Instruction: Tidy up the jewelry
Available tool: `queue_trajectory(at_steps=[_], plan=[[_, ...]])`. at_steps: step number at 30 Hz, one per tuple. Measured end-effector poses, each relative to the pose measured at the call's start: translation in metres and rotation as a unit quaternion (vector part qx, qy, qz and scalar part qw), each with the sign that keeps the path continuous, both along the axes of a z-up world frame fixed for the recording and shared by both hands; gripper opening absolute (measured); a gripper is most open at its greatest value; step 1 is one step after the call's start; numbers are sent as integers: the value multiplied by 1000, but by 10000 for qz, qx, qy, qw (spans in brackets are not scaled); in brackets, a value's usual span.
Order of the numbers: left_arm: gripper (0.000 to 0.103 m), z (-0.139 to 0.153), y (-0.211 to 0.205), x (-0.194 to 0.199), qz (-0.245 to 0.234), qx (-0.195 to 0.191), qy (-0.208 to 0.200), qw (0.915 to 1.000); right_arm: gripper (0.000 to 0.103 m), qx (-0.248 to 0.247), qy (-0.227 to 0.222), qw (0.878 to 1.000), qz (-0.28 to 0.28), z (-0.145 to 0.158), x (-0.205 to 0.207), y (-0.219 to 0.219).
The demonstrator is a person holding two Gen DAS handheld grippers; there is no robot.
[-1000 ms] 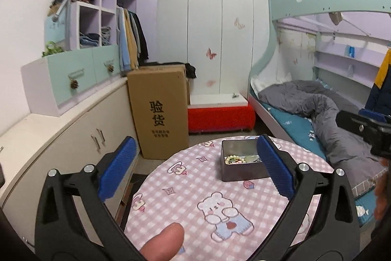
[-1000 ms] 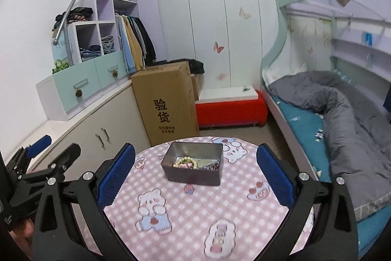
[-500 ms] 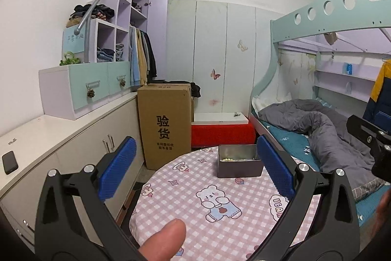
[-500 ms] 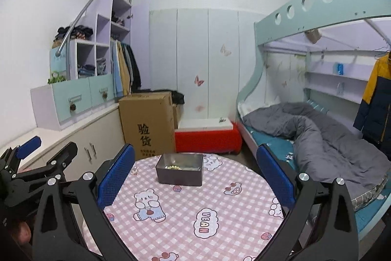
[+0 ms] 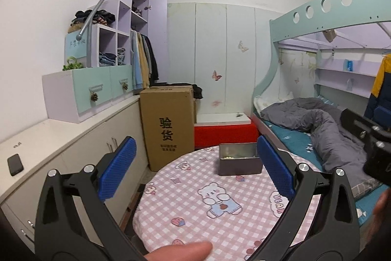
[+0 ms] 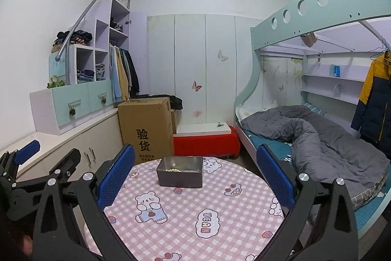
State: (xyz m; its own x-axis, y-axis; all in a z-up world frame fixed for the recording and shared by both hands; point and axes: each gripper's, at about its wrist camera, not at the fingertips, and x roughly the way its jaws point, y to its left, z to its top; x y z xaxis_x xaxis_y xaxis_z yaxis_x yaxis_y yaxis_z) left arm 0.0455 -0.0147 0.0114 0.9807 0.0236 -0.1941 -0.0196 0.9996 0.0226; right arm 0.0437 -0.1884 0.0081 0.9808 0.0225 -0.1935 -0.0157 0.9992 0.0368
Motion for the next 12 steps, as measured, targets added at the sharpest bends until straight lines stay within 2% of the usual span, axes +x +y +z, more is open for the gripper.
queue_trajectory(at_steps=[4, 12], plan=[[97, 0, 2, 0, -104, -146, 9, 9998, 96, 38, 60, 10000, 35, -4, 1, 0], [97, 0, 1, 3, -17, -79, 83, 9999, 96, 54, 126, 9998, 110, -6, 1, 3]])
